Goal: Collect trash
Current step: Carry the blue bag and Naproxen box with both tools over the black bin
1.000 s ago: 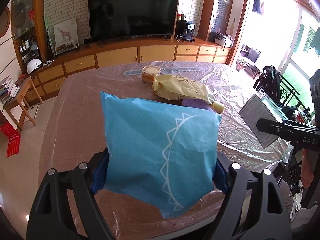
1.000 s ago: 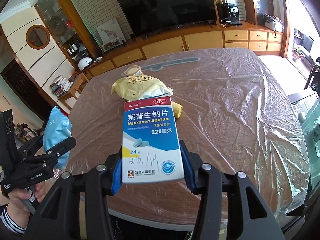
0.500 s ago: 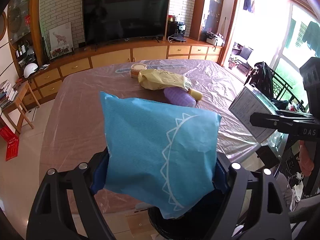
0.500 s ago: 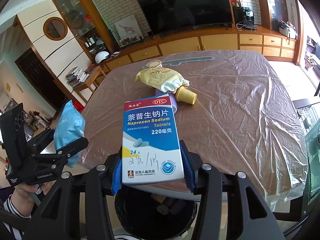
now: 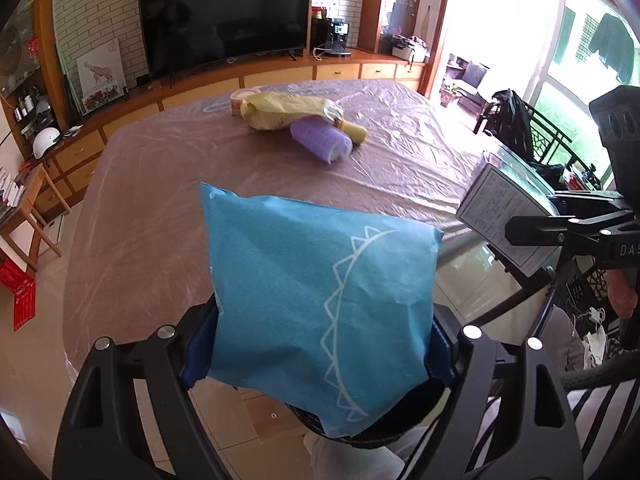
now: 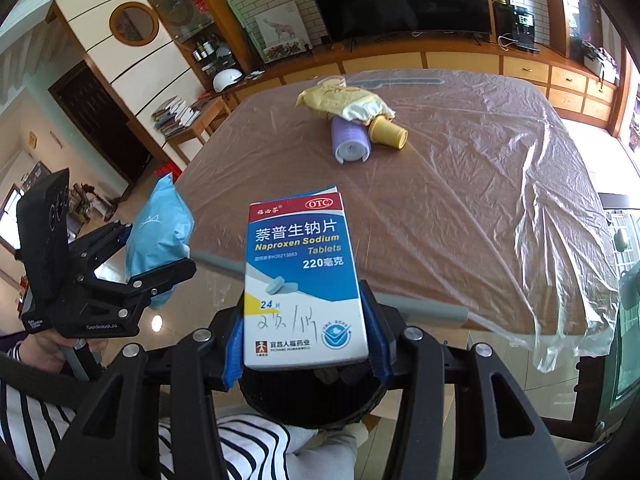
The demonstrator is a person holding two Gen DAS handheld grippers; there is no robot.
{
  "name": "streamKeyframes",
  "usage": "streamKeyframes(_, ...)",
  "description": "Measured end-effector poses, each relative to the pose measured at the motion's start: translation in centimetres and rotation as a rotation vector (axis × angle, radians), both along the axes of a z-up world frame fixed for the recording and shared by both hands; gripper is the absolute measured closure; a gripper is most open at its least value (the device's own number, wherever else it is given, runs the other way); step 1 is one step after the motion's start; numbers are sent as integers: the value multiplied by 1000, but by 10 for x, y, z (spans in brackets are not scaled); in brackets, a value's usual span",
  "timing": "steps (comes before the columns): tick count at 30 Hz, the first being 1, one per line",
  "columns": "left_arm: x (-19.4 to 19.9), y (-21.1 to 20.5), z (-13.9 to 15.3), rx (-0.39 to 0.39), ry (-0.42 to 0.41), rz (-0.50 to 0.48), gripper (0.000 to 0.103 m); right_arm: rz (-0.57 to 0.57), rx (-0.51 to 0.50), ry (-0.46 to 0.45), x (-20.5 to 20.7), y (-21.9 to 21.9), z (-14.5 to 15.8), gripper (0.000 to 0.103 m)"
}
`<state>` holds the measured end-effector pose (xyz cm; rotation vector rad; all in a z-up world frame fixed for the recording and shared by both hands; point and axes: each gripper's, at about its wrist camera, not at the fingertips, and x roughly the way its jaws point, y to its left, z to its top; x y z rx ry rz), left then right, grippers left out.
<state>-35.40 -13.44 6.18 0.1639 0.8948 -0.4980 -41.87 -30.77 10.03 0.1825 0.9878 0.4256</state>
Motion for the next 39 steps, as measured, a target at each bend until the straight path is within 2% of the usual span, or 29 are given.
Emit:
streamKeyframes(2, -5, -1, -2, -13, 19, -14, 19, 16, 1, 8, -5, 1, -2, 55)
streamKeyframes(14, -45, -18, -23, 50, 74, -122, 19, 125, -17, 64, -27, 14, -24, 55)
streamKeyframes(21, -52, -26, -47, 102, 124, -137, 19, 153, -69, 112, -31, 23, -49, 55)
streamKeyframes(29, -48, -29, -77, 149, 167, -130, 19, 171, -149, 125, -31, 31, -72, 55)
streamKeyframes(39, -44, -30, -98, 174, 199, -126, 19, 143, -157, 142, -18, 34, -91, 55)
